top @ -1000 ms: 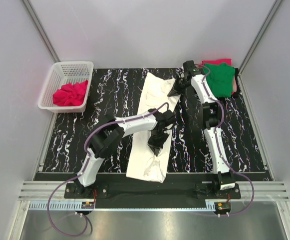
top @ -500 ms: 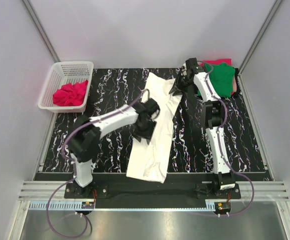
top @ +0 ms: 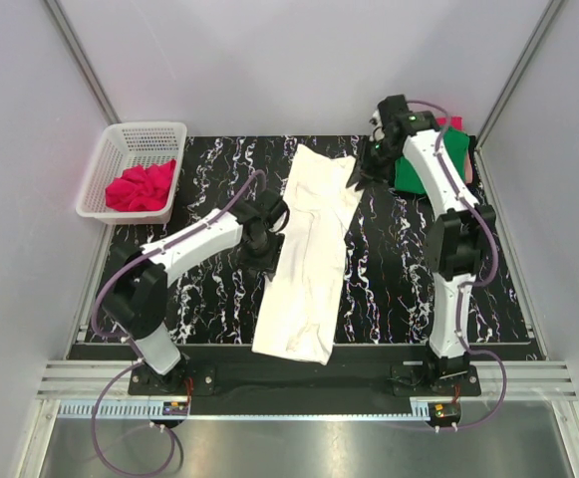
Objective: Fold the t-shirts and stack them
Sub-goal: Fold the tshirt
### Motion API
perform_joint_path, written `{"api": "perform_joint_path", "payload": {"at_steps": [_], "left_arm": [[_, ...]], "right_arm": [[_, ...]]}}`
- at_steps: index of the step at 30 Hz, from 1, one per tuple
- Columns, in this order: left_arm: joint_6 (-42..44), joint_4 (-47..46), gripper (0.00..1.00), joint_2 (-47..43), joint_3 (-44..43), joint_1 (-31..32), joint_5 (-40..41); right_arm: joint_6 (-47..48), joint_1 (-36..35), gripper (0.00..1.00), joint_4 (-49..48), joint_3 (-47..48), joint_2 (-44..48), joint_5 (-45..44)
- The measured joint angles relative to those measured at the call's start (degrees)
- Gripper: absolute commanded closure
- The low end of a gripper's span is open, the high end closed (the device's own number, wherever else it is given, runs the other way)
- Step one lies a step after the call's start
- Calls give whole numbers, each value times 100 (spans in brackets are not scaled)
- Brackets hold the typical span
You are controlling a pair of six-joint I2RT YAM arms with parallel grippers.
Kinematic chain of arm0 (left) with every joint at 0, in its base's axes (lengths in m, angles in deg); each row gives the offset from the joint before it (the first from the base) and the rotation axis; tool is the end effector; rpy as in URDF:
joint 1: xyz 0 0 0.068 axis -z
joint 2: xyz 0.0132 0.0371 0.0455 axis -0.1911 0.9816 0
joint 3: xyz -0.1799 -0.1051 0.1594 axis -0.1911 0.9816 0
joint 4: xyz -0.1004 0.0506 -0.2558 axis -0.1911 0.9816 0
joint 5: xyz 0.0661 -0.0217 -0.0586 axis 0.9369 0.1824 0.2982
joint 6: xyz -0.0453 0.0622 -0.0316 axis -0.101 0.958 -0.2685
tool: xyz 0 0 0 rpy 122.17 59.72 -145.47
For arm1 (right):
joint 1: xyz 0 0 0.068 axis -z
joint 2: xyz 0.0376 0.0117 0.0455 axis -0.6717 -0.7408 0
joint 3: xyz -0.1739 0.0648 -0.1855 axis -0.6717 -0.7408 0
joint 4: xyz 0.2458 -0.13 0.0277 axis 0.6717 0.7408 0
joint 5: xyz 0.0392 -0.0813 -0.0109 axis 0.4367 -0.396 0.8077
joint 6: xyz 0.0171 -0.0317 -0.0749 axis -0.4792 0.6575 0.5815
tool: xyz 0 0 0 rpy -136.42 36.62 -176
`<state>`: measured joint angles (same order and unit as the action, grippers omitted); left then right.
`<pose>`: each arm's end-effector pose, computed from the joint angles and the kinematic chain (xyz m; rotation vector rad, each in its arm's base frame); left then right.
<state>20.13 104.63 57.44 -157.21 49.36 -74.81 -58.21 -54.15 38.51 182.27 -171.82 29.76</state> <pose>0.2716 -0.2167 0.1776 0.3334 2.9419 -0.1966 0.4703 0.1252 0.2698 0.1341 2.7408 0.6526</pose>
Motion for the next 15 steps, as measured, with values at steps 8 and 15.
{"api": "perform_joint_path", "payload": {"at_steps": [8,15], "left_arm": [[203,284,49,872,-1788,-640,-59],[479,186,50,3067,-4857,-1099,-389]], "right_arm": [[-697,-1008,64,-372,-3727,2367,44],[-1475,-1655,62,-745,-5193,3628,197]]}}
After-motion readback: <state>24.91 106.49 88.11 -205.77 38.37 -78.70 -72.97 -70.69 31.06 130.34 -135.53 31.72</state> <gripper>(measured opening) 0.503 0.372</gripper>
